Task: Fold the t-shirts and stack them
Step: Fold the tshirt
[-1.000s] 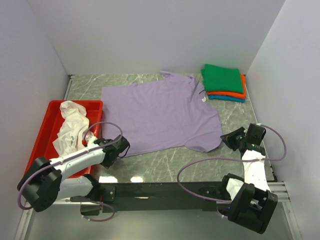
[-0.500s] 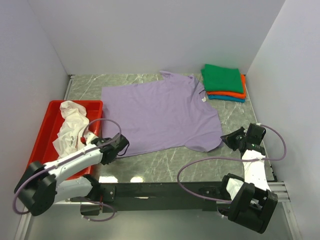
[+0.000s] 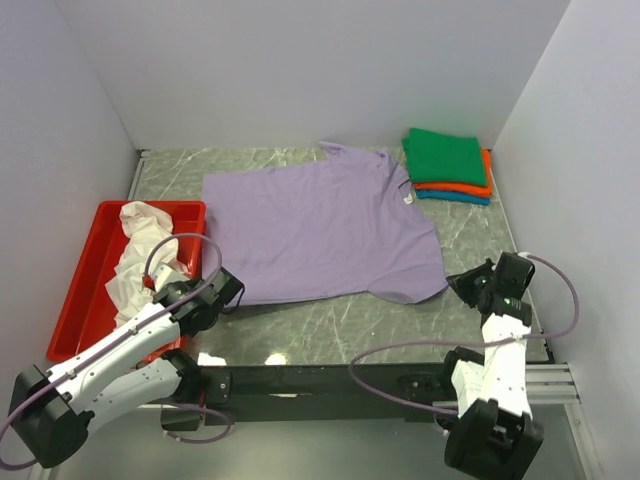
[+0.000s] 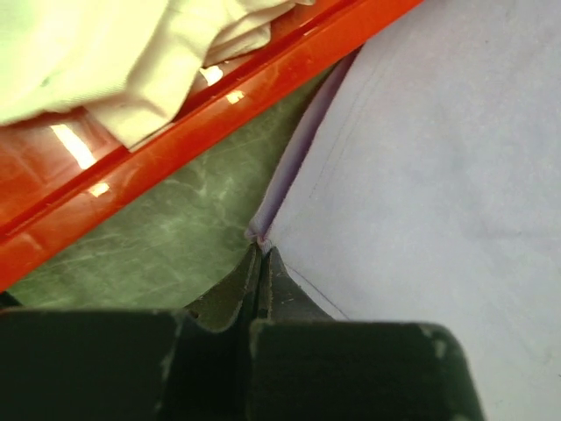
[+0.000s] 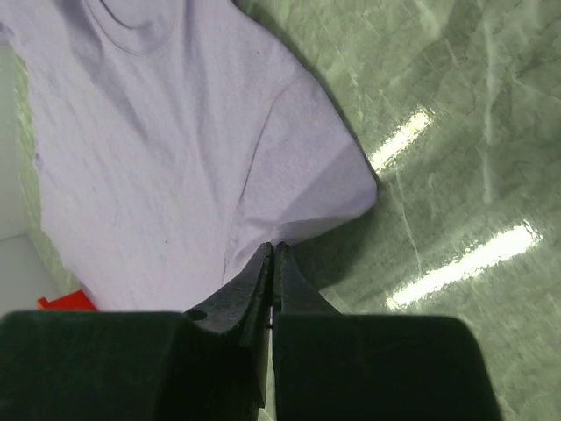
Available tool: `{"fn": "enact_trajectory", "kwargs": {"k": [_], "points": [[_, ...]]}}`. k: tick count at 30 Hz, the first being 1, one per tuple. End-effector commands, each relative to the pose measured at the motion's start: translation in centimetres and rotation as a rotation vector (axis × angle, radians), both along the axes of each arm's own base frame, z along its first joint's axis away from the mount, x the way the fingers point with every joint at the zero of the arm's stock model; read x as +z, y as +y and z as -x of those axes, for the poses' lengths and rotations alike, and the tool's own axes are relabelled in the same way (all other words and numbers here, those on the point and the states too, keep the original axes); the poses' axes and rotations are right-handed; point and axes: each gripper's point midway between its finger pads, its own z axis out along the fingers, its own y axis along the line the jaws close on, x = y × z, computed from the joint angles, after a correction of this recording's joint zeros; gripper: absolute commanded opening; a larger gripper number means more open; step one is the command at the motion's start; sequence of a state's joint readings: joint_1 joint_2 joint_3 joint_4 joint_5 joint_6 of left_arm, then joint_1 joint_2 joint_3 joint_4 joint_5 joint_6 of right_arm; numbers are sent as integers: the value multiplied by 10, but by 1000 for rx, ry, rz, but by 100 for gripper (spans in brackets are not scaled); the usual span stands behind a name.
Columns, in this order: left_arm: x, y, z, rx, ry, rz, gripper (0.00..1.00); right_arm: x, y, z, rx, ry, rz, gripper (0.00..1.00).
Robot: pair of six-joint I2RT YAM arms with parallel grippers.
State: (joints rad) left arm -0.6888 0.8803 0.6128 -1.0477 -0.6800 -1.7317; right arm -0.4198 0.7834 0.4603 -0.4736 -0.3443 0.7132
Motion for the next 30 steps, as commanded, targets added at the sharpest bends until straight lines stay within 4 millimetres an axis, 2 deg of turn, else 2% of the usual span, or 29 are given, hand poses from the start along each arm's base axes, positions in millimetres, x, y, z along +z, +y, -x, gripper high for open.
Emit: {"fn": "enact_trajectory", "kwargs": {"k": [1, 3, 5, 9, 10, 13, 14, 16, 17, 18, 20, 22, 23, 24, 26, 28, 29, 30], "points": [[13, 9, 2, -4, -12, -41, 0, 33, -14, 0, -67, -65, 72, 0], [16, 8, 0, -20, -26, -43, 1, 37, -10, -2, -54, -90, 55, 0], [22, 3, -9, -50, -56, -47, 0, 41, -1, -11, -19, -122, 5, 0], [28, -6, -30, -79, -72, -86, 1, 54, 0, -34, 10, -169, -35, 0], [34, -10, -39, -93, -85, -86, 0, 60, 0, -41, 13, -169, -44, 0], [35, -13, -59, -114, -48, -109, 0, 78, -2, -62, 12, -196, -26, 0], [37, -9, -70, -89, -60, -100, 0, 82, 7, -68, 41, -198, -20, 0], [38, -3, -85, -87, -43, -102, 0, 95, 8, -88, 43, -199, 19, 0], [41, -5, -96, -84, -69, -86, 0, 97, 22, -96, 80, -193, 32, 0], [40, -3, -103, -99, -54, -99, 0, 98, 20, -111, 68, -181, 52, 0], [37, 3, -118, -80, -39, -91, 0, 95, 27, -126, 89, -163, 43, 0], [40, 11, -132, -62, -38, -98, 0, 88, 33, -151, 120, -148, 24, 0], [32, 13, -136, -58, -5, -102, 0, 87, 36, -160, 138, -144, 15, 0], [34, 14, -143, -54, -6, -100, 0, 84, 39, -176, 156, -126, 7, 0], [24, 20, -150, -39, 32, -97, 0, 82, 44, -190, 199, -114, 3, 0], [23, 25, -157, -21, 37, -91, 0, 80, 46, -207, 227, -104, -17, 0], [19, 26, -159, -20, 50, -89, 0, 73, 47, -213, 232, -88, -26, 0], [19, 26, -162, -19, 48, -87, 0, 81, 49, -221, 241, -112, -28, 0]]}}
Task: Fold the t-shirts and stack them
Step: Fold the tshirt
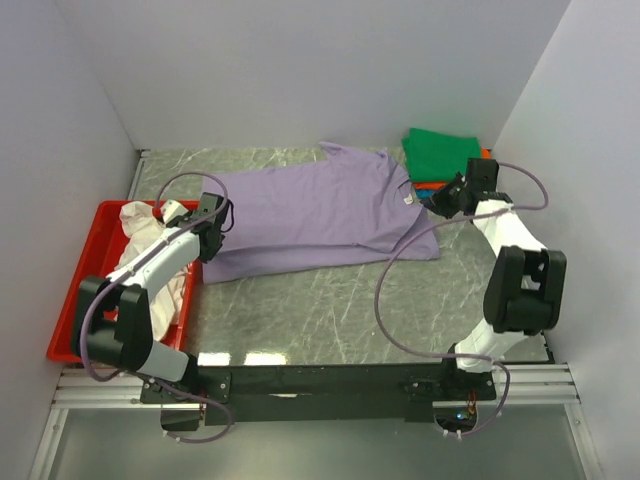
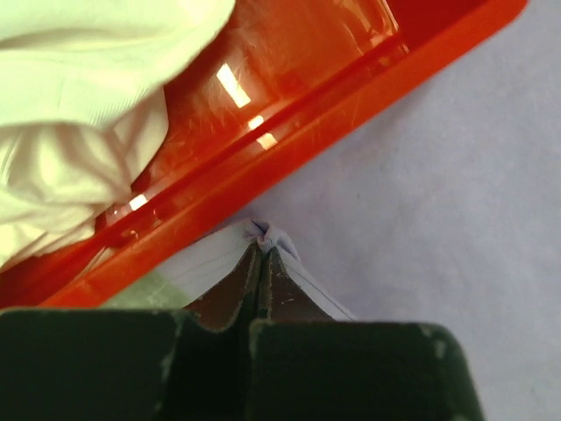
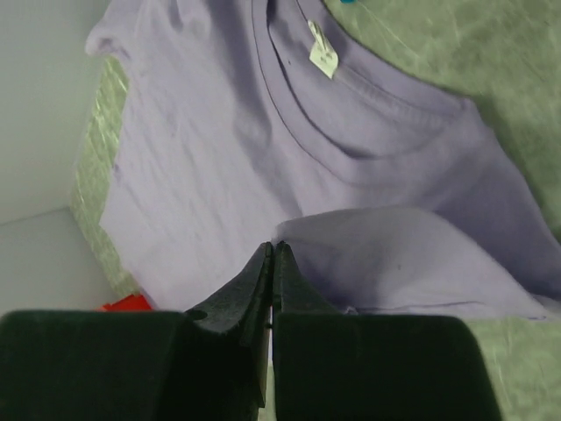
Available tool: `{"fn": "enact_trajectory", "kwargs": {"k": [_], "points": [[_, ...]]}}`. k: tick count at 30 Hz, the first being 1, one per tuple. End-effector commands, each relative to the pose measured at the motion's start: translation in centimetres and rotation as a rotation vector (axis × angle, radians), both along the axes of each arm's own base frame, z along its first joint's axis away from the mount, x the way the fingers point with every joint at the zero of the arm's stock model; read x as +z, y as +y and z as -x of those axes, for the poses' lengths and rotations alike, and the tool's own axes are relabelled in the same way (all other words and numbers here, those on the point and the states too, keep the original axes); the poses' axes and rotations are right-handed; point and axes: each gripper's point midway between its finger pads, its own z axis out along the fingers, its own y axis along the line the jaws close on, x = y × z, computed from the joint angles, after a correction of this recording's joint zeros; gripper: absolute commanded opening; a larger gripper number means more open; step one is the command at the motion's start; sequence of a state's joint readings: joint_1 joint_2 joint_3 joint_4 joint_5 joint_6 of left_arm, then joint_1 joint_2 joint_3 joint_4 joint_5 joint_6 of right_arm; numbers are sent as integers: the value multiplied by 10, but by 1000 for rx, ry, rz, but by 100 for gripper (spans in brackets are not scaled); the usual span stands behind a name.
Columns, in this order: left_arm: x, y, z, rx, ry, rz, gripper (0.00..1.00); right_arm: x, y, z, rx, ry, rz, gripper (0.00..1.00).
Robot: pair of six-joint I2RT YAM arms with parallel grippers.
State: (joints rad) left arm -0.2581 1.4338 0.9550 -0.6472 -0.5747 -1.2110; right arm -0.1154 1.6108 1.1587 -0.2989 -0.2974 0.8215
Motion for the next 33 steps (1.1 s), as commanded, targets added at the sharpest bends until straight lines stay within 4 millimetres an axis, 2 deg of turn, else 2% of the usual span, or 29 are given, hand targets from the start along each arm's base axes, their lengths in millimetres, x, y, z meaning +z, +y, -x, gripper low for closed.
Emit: {"fn": "enact_trajectory", "kwargs": {"k": [1, 4, 11, 22, 24, 25, 26, 30, 33], "points": [[11, 2, -19, -15, -33, 12, 0, 29, 6, -27, 46, -86, -6, 0], [6, 2, -24, -21, -17, 10, 1, 33, 6, -40, 49, -92, -6, 0], [-1, 5, -33, -17, 8, 2, 1, 44, 18, -66, 109, -89, 52, 0], [-6, 2, -42, -34, 23, 12, 1, 16, 25, -80, 154, -20, 95, 0], [-6, 2, -44, -44, 22, 17, 2, 16, 25, -81, 162, -18, 106, 6], [-5, 2, -45, -46, 16, 20, 5, 16, 25, -81, 167, -21, 105, 10], [-5, 1, -46, -65, 16, 25, 17, 17, 26, -80, 173, -25, 107, 21], [8, -1, -51, -86, -27, 36, 51, 28, 27, -78, 192, -52, 111, 42], [18, -4, -49, -104, -59, 55, 67, 34, 24, -70, 184, -54, 134, 44]]}}
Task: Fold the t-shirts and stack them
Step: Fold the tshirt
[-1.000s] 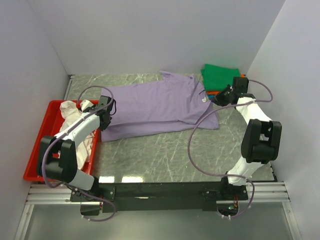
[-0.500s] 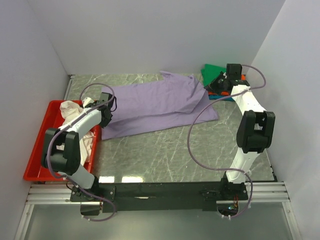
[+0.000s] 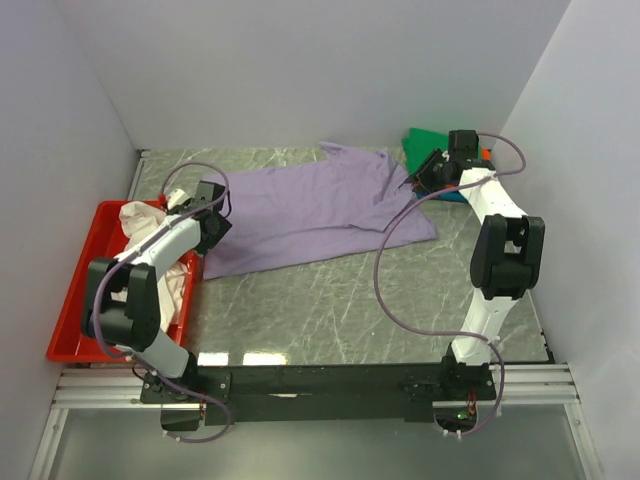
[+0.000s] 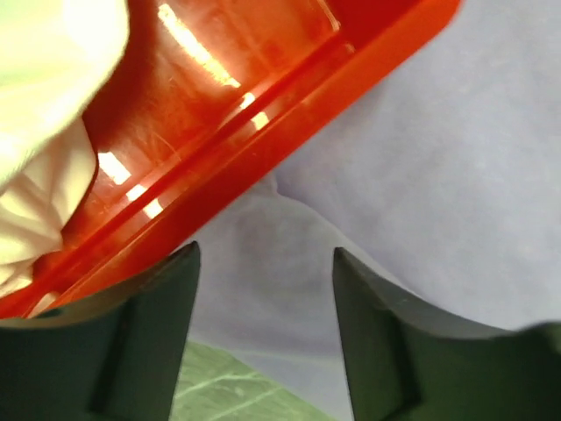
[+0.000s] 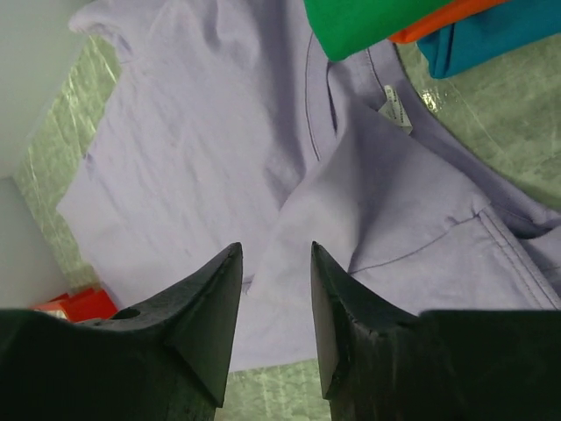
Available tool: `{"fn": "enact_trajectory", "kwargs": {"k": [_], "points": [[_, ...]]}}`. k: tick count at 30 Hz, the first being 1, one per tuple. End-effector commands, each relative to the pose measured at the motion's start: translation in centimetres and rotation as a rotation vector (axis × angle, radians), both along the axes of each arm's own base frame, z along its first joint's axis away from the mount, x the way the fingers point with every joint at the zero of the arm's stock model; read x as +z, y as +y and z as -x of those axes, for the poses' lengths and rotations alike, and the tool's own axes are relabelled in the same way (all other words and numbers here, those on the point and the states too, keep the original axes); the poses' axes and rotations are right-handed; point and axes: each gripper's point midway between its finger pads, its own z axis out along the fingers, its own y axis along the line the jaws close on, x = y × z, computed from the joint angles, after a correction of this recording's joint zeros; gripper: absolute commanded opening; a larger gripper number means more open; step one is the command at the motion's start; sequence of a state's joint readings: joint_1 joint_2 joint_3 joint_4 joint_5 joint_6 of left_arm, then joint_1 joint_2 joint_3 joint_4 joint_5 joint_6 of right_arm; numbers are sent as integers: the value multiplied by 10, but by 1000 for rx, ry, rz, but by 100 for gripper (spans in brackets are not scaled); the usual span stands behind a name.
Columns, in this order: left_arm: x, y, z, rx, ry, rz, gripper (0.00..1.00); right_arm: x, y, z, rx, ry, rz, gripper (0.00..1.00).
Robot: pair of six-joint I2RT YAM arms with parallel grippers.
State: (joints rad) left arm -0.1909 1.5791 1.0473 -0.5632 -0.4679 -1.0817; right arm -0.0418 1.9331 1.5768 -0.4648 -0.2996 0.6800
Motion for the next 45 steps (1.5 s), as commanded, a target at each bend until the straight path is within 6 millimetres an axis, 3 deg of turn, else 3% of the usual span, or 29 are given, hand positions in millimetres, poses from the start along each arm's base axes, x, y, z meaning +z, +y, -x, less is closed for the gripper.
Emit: {"fn": "enact_trajectory", "kwargs": {"k": [1, 6, 12, 16, 21, 27, 33, 45], "points": [[37, -3, -11, -32, -118, 30, 68, 39, -3, 7, 6, -89, 43, 45], [46, -14, 1, -63, -157, 76, 69, 27, -21, 29, -63, -76, 87, 46], [42, -34, 22, -94, -140, 69, 67, -2, -36, 50, -114, 0, 122, 45], [24, -43, 45, -71, -118, 68, 64, -35, -50, 81, -180, 37, 90, 44], [2, -44, 63, -60, -85, 83, 60, -57, -73, 107, -241, 60, 81, 43], [-8, -44, 72, -57, -102, 114, 61, -70, -76, 103, -235, 64, 59, 43], [-5, -48, 73, -79, -181, 161, 62, -69, -72, 86, -233, 26, 3, 43], [-4, -40, 75, -75, -194, 152, 62, -86, -73, 90, -255, 68, 1, 43]]}}
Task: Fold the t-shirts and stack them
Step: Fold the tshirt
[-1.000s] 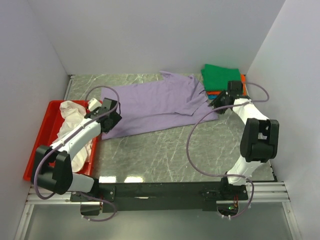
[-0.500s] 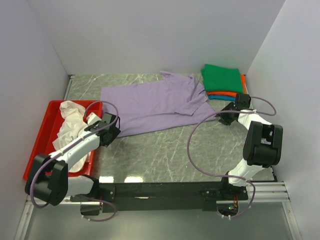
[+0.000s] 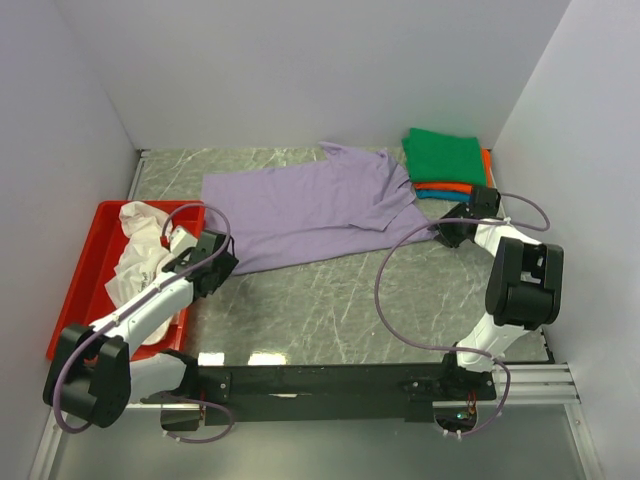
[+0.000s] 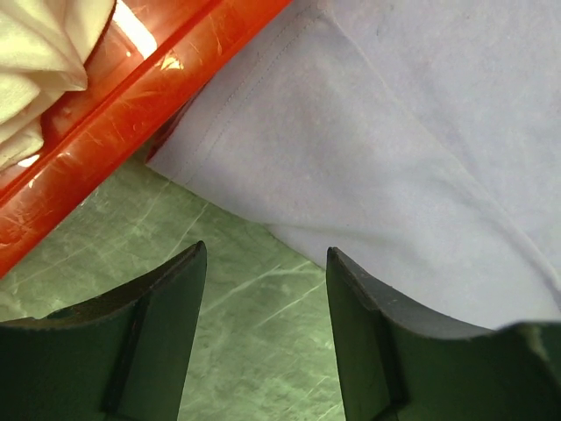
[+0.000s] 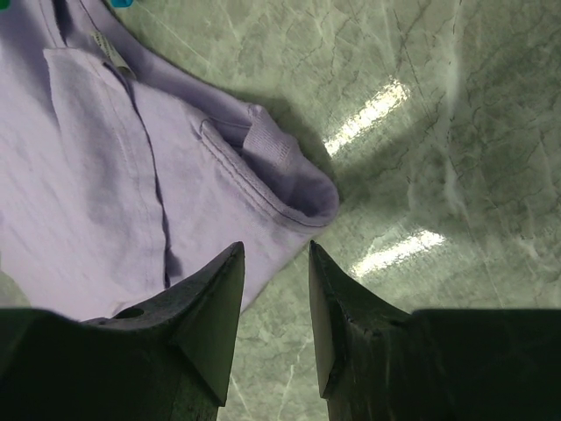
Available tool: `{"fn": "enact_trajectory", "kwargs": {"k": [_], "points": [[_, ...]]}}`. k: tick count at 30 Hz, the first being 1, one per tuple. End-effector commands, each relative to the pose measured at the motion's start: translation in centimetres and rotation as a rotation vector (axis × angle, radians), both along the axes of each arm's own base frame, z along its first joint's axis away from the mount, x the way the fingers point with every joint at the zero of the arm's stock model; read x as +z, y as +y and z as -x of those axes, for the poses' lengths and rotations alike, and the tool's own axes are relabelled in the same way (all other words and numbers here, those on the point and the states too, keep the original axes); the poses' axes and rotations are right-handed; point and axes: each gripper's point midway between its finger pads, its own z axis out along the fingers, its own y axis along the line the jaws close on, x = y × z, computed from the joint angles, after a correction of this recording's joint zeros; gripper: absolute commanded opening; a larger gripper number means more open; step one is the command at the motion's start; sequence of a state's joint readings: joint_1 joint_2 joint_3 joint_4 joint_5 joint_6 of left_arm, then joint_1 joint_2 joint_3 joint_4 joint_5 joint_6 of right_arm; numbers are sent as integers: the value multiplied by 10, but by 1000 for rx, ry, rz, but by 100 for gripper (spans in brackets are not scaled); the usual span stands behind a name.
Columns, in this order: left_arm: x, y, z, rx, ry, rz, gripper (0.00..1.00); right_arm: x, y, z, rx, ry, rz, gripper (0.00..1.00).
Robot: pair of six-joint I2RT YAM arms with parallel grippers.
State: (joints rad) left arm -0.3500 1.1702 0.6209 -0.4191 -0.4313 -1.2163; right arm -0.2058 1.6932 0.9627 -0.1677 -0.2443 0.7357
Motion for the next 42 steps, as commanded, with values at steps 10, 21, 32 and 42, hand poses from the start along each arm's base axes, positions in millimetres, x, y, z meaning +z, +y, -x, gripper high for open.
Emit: {"fn": "enact_trajectory", "kwargs": {"k": [10, 21, 32, 42], "points": [[5, 6, -5, 12, -46, 16, 62, -14, -6, -8, -15, 18, 18, 43], [-9, 14, -2, 43, -22, 14, 62, -23, -11, -16, -24, 38, 34, 17], [-27, 22, -2, 87, 16, -24, 59, 7, -23, -20, -55, -6, 78, 0], [-24, 35, -4, 169, 3, -67, 52, 17, -27, -15, -53, -28, 71, 0]]}}
